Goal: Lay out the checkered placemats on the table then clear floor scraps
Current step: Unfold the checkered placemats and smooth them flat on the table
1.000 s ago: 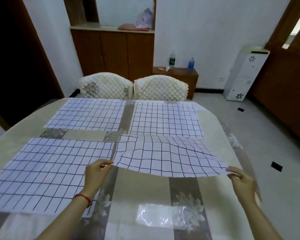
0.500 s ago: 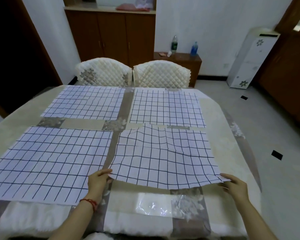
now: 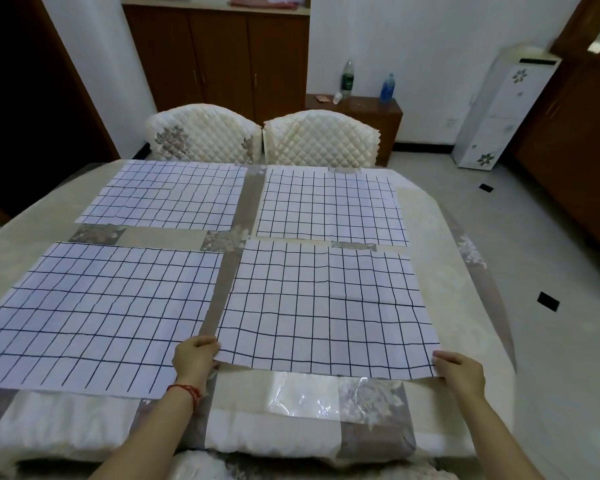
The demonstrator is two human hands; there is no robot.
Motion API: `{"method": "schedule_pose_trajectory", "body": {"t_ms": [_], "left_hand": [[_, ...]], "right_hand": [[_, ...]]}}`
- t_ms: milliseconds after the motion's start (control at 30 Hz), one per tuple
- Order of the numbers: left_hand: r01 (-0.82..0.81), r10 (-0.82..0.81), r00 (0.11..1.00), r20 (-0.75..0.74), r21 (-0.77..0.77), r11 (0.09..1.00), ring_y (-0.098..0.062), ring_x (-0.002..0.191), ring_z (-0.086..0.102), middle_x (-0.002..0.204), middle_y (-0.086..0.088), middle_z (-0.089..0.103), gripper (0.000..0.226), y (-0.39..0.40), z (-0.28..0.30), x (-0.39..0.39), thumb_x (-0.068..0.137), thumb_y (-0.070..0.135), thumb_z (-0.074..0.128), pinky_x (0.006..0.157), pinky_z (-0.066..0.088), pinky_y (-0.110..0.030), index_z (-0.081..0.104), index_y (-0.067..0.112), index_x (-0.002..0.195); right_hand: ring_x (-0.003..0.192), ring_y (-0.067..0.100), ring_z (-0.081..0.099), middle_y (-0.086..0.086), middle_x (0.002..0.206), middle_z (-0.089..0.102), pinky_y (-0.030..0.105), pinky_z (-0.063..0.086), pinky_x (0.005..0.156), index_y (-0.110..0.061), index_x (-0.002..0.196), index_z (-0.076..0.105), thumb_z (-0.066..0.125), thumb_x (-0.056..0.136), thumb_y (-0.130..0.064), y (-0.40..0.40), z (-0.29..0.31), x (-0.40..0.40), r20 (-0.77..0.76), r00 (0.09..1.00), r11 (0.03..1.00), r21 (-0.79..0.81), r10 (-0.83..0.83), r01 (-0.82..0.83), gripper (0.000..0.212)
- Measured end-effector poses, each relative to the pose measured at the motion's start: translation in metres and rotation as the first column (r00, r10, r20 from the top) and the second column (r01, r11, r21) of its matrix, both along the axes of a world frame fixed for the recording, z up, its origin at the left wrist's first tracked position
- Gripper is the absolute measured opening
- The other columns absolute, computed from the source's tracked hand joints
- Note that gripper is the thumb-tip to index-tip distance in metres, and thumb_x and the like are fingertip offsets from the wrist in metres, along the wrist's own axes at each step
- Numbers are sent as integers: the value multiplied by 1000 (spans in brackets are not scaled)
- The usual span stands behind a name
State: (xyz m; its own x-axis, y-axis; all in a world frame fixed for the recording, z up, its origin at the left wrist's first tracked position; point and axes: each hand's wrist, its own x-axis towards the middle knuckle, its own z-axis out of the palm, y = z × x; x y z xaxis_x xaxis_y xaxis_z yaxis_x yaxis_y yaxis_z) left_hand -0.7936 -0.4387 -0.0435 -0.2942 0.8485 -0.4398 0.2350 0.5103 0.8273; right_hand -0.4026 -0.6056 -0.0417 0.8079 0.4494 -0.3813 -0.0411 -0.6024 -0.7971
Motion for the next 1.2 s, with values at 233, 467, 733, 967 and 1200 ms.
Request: {"method": "schedule_pose_trajectory", "body": {"t_ms": [233, 467, 733, 967, 1200], "left_hand": [[57, -57, 993, -103, -10, 998, -28, 59, 62, 95, -18, 68, 16, -11, -4, -13, 76, -4, 65, 74, 58, -40, 67, 11, 76], [127, -128, 973, -195, -17, 992, -29, 65, 60, 88, -20, 70, 14, -21, -3, -16, 75, 1, 67, 54, 51, -26, 71, 5, 88], [140, -141, 959, -244, -23, 990, -33, 82, 64, 98, -18, 70, 13, -26, -9, -18, 75, 1, 66, 74, 56, -40, 71, 7, 86], [196, -187, 927, -326, -4, 981, -28, 76, 59, 99, -19, 70, 14, -27, -10, -18, 79, 2, 62, 67, 49, -31, 71, 7, 88], [385, -249, 682, -688, 48, 921, -40, 107, 47, 110, -20, 57, 23, -35, -4, -6, 76, 8, 64, 83, 45, -49, 68, 7, 98]], "right_hand": [[89, 23, 54, 18, 107, 67, 35, 43, 92, 0, 97, 70, 65, 79, 0, -18, 1, -3, 72, 997, 998, -60, 40, -36, 19], [103, 34, 58, 20, 110, 67, 40, 43, 96, 1, 99, 70, 64, 80, -1, -24, -1, -7, 106, 992, 996, -72, 67, -59, 19], [104, 35, 59, 20, 110, 67, 42, 44, 98, 1, 99, 70, 63, 81, -1, -26, -2, -11, 99, 993, 994, -88, 69, -60, 19], [100, 34, 59, 20, 108, 68, 42, 44, 96, 0, 99, 70, 62, 82, -2, -29, -4, -13, 115, 990, 991, -116, 87, -73, 19], [98, 38, 57, 22, 111, 62, 43, 42, 90, -4, 103, 67, 58, 87, -20, -17, 9, -24, 449, 863, 915, -401, 233, -39, 24]]}}
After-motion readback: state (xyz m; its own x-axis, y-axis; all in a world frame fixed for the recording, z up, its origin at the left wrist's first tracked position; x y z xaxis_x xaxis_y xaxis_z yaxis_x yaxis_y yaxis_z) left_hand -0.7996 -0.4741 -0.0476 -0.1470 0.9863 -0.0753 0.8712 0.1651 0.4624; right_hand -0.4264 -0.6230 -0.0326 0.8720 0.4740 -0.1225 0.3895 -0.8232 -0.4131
